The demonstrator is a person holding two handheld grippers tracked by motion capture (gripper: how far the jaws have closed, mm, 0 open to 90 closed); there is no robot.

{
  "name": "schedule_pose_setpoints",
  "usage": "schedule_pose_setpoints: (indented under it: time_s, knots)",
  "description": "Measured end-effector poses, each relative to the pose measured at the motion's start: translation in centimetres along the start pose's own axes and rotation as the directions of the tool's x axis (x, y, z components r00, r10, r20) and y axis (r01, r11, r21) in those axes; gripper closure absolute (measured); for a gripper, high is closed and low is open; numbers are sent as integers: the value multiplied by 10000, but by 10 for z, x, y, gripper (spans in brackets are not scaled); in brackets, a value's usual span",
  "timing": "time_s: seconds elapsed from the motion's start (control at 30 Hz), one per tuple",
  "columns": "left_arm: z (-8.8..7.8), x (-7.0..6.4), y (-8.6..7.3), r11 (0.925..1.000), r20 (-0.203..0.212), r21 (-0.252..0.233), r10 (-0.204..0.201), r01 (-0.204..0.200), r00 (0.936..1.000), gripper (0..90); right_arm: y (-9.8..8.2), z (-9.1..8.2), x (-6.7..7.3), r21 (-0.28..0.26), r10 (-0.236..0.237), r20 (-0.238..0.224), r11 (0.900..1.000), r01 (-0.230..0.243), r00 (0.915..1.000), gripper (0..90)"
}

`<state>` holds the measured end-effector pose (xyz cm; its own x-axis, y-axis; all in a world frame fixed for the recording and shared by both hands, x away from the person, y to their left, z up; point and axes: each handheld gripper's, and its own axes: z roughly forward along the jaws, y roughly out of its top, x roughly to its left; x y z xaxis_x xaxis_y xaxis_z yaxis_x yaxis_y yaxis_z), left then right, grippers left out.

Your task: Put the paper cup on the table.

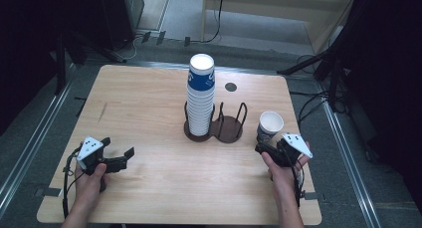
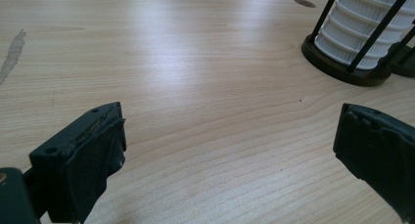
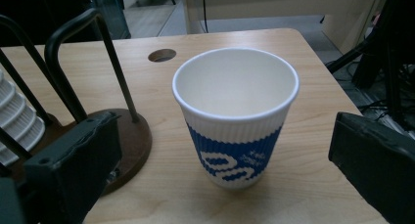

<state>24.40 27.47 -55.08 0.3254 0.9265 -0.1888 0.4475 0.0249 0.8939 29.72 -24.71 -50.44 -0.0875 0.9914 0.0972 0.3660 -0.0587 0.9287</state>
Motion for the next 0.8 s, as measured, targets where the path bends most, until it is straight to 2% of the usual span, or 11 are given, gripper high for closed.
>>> schedule_pose_setpoints:
  time_s: [0.23, 0.67, 0.8]
  knots:
    - [0, 0, 0, 10000, 10, 27, 11, -11, 10000, 0, -10, -13, -6, -42, -150, -14, 9999, 150, 9999, 0]
    - [0, 1, 0, 10000, 13, 17, 10, -10, 10000, 0, -23, -35, -21, -182, 44, -38, 9998, -45, 10000, 0]
    - [0, 1, 0, 10000, 8, 27, 27, -27, 10000, 0, -28, -39, -25, -193, -56, -23, 9998, 56, 10000, 0]
